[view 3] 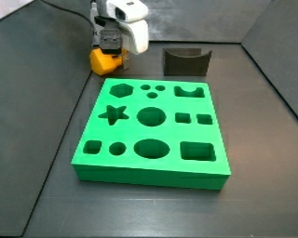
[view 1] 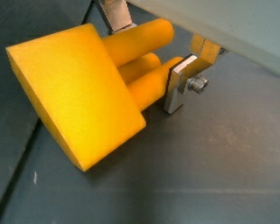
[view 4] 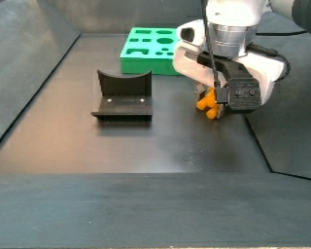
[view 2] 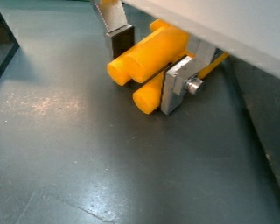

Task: Pick up the 3 prong object. Move up. Place the 3 prong object on the fixture. Regrasp the 3 prong object. Move to above the board. Insert the 3 prong object.
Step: Pick up the 3 prong object, then move up, then place the 3 prong object on the fixture.

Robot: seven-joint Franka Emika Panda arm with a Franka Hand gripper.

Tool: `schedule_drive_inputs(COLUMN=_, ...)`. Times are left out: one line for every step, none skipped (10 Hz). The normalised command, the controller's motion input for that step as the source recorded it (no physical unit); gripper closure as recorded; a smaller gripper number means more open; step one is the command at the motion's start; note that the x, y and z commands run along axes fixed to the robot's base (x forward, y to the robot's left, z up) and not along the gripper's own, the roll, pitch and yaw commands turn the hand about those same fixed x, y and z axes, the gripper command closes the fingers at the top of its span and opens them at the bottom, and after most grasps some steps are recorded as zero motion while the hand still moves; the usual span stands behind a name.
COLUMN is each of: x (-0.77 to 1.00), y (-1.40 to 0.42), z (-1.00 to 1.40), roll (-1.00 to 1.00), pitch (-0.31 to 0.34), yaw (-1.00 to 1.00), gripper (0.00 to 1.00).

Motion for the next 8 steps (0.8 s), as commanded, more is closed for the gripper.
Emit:
schedule_drive_inputs(x=0.0, y=0.0, z=0.0, roll=0.0, pitch=0.0, yaw=0.0, gripper=1.0)
schedule_drive_inputs(x=0.0, y=0.0, z=0.83, roll=0.0, pitch=0.0, yaw=0.0, gripper=1.0)
schedule_drive_inputs(x=0.01, y=-0.03, z=0.78, roll=-0.01, pitch=0.019, yaw=-0.02, gripper=1.0)
schedule_drive_inputs(x=0.01, y=-0.02, z=0.68, roll=-0.01, pitch=0.054, yaw=-0.02, gripper=1.0)
schedule_drive_inputs(x=0.01, y=-0.01, z=0.51, roll=-0.01, pitch=0.08, yaw=-0.01, gripper=1.0)
schedule_drive_inputs(x=0.0, y=-0.01, z=0.38, roll=0.0, pitch=0.075, yaw=-0.01, gripper=1.0)
schedule_drive_inputs(x=-0.01, y=0.0, z=0.19, roll=0.0, pitch=0.055, yaw=-0.02, gripper=1.0)
schedule_drive_inputs(x=0.0, y=0.0, z=1.0, roll=0.0, pitch=0.0, yaw=0.0, gripper=1.0)
